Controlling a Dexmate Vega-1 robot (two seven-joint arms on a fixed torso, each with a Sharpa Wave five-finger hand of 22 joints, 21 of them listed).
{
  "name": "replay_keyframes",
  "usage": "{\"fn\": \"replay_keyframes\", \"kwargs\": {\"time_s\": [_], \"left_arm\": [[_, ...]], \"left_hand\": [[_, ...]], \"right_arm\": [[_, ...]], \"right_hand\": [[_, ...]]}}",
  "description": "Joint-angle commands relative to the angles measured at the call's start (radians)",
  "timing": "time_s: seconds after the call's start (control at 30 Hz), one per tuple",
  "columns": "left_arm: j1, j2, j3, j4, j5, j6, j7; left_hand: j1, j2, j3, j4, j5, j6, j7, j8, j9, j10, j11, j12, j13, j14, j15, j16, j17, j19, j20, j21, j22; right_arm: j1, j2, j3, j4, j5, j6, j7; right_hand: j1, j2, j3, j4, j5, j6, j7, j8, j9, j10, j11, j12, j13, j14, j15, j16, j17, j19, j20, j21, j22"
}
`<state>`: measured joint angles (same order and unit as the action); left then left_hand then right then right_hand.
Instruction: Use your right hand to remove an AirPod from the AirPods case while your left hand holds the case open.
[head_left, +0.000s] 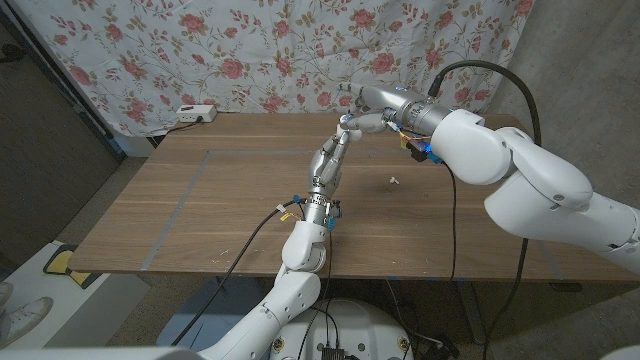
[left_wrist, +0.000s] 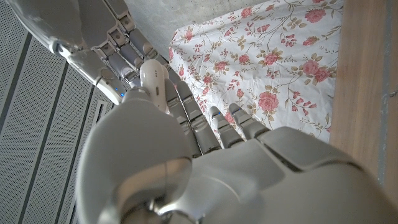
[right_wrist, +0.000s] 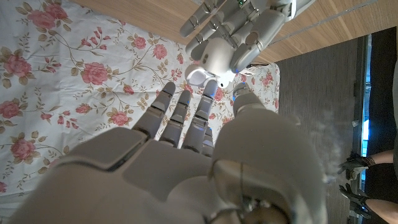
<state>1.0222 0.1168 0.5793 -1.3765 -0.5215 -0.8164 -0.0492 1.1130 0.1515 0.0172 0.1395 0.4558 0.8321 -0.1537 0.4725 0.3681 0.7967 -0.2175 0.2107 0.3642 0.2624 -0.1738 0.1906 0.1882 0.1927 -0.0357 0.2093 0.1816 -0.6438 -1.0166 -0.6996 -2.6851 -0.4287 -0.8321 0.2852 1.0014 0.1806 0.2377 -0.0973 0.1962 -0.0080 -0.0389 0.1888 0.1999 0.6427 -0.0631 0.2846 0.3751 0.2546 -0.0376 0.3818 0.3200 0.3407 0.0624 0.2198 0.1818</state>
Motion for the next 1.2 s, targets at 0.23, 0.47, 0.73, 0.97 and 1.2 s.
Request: {"fn": "replay_keyframes", "kwargs": {"time_s": [0.23,0.47,0.73,0.97,1.2], "left_arm": [[0.011,0.009,0.001,-0.021,0.066,-0.01,0.048],[0.013,0.012,0.003,-0.029,0.072,-0.008,0.058],[0.014,0.011,0.001,-0.033,0.101,-0.006,0.084],[0.016,0.016,-0.005,-0.042,0.158,-0.009,0.118],[0.013,0.02,0.003,-0.038,0.141,-0.01,0.107]], "left_hand": [[0.013,0.001,-0.007,0.001,0.007,0.041,-0.032,0.006,0.008,0.006,-0.003,0.003,0.005,0.007,-0.014,0.007,0.004,0.0,-0.01,-0.005,-0.001],[0.014,0.002,-0.009,0.002,0.008,0.042,-0.028,0.006,0.008,0.006,-0.003,0.003,0.005,0.007,-0.016,0.007,0.005,0.001,-0.011,-0.004,-0.001],[0.016,0.002,-0.011,0.002,0.009,0.041,-0.031,0.005,0.009,0.006,-0.003,0.003,0.006,0.007,-0.015,0.006,0.005,0.001,-0.012,-0.005,-0.001],[0.017,0.003,-0.013,0.003,0.01,0.04,-0.031,0.005,0.01,0.006,-0.003,0.003,0.006,0.007,-0.015,0.006,0.005,0.002,-0.012,-0.004,-0.001],[0.019,0.004,-0.015,0.003,0.011,0.042,-0.029,0.006,0.01,0.006,-0.003,0.003,0.007,0.007,-0.017,0.006,0.005,0.002,-0.012,-0.004,-0.001]], "right_arm": [[-0.009,0.031,-0.012,-0.009,-0.09,-0.004,0.059],[-0.02,0.034,-0.015,-0.016,-0.141,0.0,0.075],[-0.045,0.043,0.0,-0.018,-0.179,0.012,0.091],[-0.061,0.053,0.016,-0.015,-0.197,0.026,0.112],[-0.074,0.067,0.026,-0.013,-0.217,0.033,0.126]], "right_hand": [[-0.017,-0.001,0.005,0.009,0.005,-0.004,0.006,0.008,0.002,0.008,0.015,-0.006,-0.001,0.01,-0.025,-0.003,-0.001,0.01,0.004,0.008,0.002],[-0.028,-0.004,0.005,0.016,0.005,0.003,0.01,0.011,0.001,0.014,0.027,-0.007,-0.005,0.021,-0.025,-0.003,-0.005,0.019,0.003,0.01,0.002],[-0.032,-0.008,0.008,0.017,0.006,0.009,0.013,0.014,0.001,0.004,0.049,-0.016,-0.011,0.026,-0.023,-0.008,-0.011,0.026,0.004,0.012,0.001],[-0.033,-0.009,0.011,0.017,0.007,0.011,0.014,0.015,0.001,0.001,0.054,-0.021,-0.016,0.025,-0.02,-0.011,-0.014,0.029,0.005,0.013,0.001],[-0.032,-0.009,0.018,0.013,0.009,0.021,0.018,0.018,0.0,0.059,0.028,-0.007,-0.026,0.051,-0.035,-0.005,-0.019,0.038,0.001,0.014,0.001]]}}
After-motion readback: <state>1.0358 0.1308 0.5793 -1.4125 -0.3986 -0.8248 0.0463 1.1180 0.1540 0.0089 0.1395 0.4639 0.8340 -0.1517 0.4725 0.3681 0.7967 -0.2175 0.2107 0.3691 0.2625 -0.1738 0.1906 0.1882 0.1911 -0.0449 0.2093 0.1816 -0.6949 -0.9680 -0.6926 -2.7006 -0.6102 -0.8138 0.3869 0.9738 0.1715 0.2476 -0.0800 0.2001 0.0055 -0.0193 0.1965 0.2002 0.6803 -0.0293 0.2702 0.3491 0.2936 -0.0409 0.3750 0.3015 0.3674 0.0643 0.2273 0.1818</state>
